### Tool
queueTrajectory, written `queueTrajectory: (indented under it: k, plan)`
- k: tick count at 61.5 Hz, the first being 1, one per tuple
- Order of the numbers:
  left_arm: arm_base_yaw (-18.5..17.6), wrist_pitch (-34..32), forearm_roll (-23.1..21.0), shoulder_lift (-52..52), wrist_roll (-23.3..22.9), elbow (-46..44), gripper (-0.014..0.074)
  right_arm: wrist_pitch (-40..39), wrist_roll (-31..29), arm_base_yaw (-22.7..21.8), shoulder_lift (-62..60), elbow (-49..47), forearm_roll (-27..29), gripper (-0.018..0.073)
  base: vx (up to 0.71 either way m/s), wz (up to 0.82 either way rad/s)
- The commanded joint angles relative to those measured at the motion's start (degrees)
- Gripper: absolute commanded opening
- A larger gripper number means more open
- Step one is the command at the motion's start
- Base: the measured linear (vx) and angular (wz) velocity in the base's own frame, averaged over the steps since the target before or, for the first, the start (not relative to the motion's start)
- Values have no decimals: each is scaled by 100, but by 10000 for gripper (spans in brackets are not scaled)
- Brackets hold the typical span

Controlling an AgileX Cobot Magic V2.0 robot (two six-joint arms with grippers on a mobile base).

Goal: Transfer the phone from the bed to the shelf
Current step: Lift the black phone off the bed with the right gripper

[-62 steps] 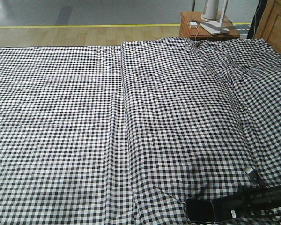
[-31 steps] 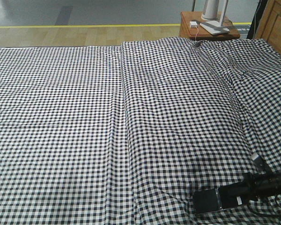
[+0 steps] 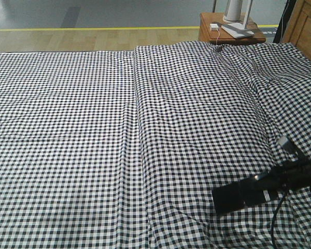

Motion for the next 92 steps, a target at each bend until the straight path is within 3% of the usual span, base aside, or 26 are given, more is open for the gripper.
queueTrajectory:
  k: [1, 44, 71, 82, 92]
  plan:
    - [-20, -412, -56, -40, -50, -143, 1, 862, 126, 237, -864, -26, 381, -3, 0, 0]
    - [-20, -412, -56, -40, -50, -143, 1, 857, 733, 2447, -4453, -26, 409, -3, 0, 0]
    - [-20, -412, -56, -40, -50, -143, 1, 852, 1172, 3995, -5608, -26, 514, -3, 0, 0]
    - [-20, -412, -56, -40, -50, -143, 1, 852, 1354, 4374, -5833, -26, 521, -3, 0, 0]
    - [-20, -412, -56, -40, -50, -143, 1, 852, 1413, 4442, -5906, -26, 561, -3, 0, 0]
